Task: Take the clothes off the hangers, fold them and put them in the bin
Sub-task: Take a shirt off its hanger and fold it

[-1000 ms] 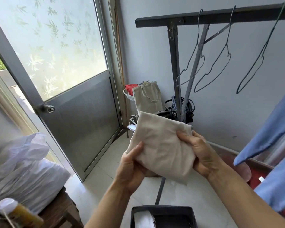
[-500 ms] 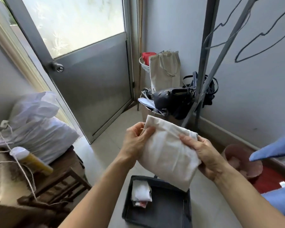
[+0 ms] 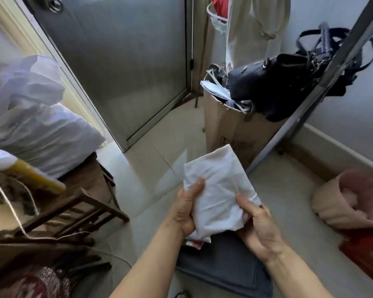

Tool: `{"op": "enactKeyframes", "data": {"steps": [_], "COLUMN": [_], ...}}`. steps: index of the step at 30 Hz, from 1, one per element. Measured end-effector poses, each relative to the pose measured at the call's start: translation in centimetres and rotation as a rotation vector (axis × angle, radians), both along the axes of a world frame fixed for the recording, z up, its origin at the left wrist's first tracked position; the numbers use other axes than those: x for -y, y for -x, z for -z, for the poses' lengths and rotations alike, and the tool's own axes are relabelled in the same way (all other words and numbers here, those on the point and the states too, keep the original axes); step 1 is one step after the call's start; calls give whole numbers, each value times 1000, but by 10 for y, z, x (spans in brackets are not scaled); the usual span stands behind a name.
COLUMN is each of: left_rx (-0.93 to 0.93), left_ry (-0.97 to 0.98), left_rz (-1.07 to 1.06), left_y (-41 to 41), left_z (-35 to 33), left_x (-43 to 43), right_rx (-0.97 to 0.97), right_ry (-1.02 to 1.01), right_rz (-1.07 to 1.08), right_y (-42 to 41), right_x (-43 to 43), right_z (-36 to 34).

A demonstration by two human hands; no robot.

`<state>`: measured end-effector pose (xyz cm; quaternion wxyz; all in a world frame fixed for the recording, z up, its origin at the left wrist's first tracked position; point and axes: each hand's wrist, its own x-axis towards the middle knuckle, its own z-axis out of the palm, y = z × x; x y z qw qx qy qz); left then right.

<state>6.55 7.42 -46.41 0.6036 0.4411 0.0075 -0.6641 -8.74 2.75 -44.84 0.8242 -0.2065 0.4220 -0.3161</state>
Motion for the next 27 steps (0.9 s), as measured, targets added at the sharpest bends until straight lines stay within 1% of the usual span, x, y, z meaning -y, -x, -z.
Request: {"op": "enactKeyframes", "data": {"steps": [2, 5, 7, 9, 11, 13, 15, 18, 20, 23, 27], "left_rx": [100, 189, 231, 233, 210, 225, 314, 493, 571, 663, 733], "left_ry": [-77, -113, -140, -168, -201, -280, -381, -485, -492, -474, -492], "left_rz": [27, 108, 166, 219, 222, 191, 182, 200, 246, 298, 279], "left_y": [-13, -26, -31, -33, -32, -29, -25, -21, -20, -21, -24], "left_z": [41, 84, 118, 156, 196, 239, 282, 342, 378, 414, 450], "left_x": [3, -1, -2, -3, -5, -10, -15, -24, -28, -23, -2], "right_rx": [-22, -38, -113, -210, -322, -417, -489, -598, -661, -711, -725], "right_ry": [-32, -100, -123, -148, -128, -101, -109, -151, -173, -167, -89], "right_rz": [-84, -231, -312, -349, -335, -281, -220, -221, -245, -273, -298], "right_y": [2, 7, 3, -4, -10, -11, -10, -8, -8, -14, -29], "right_x": [-1, 3, 9, 14, 18, 15, 8, -3, -7, -2, 20], "right_z": [38, 82, 117, 157, 198, 243, 287, 350, 390, 429, 470]}}
